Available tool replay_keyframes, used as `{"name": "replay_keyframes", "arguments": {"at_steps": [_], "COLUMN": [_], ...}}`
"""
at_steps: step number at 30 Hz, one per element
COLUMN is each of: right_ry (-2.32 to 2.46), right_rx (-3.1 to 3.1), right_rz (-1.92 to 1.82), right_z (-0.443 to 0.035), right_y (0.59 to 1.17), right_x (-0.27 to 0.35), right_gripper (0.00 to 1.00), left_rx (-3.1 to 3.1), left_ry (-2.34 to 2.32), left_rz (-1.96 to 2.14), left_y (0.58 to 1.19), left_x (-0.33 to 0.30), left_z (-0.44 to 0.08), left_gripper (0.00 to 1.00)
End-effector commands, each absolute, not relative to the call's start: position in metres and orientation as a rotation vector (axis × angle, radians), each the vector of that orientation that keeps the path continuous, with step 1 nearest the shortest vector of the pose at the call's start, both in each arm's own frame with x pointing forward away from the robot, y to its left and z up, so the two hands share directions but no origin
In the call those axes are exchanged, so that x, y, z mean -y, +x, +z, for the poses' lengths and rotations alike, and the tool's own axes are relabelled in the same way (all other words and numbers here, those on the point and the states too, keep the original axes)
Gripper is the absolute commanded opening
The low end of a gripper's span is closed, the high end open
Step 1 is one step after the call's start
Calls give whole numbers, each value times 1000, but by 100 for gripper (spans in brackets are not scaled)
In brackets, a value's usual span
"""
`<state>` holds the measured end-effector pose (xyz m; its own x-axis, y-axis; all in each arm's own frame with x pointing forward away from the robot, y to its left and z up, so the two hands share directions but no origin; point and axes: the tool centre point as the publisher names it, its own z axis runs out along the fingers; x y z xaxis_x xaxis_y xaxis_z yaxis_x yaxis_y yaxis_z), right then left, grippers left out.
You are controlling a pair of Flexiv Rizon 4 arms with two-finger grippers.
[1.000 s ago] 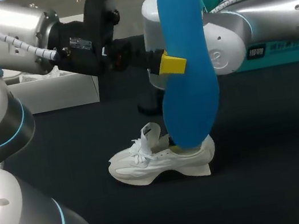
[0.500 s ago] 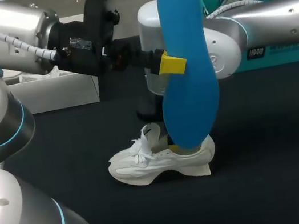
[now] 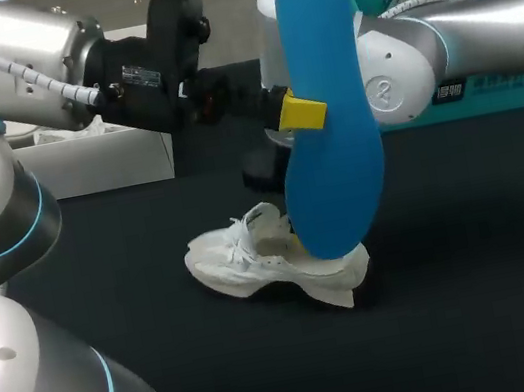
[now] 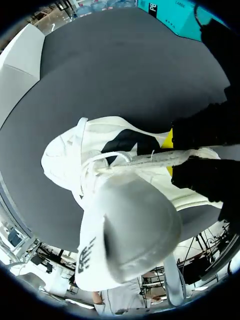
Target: Take the shoe out of the shoebox, open the shoe tongue, remove and reinsert the insole, then place the shoe into the shoebox
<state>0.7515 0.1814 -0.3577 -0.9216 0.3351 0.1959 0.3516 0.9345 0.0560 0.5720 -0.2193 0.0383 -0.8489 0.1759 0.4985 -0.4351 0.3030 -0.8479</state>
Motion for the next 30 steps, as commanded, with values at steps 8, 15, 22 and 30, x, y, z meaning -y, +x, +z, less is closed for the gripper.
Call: {"name": "replay_keyframes", "arguments": {"at_steps": [8,15,22,30], "right_ry": [-1860,-1860,-2035,-2064], "right_rx": [2309,2309,2090,2006], "right_rz": [-468,-468,-669,-736], "right_z": [-324,-324,-325,-342], "right_y": [739,739,735,731], "right_x": [-200,-200,-192,-186], "right_gripper": [0,0,0,0], "left_rx": [2068,2068,2068,2068], "left_ry": [232,232,232,232], "left_rz": [1582,1582,1582,1582], "left_y": [571,571,571,571], "left_x": [220,220,220,220], "left_z": [37,37,37,37], "left_gripper": [0,0,0,0]}}
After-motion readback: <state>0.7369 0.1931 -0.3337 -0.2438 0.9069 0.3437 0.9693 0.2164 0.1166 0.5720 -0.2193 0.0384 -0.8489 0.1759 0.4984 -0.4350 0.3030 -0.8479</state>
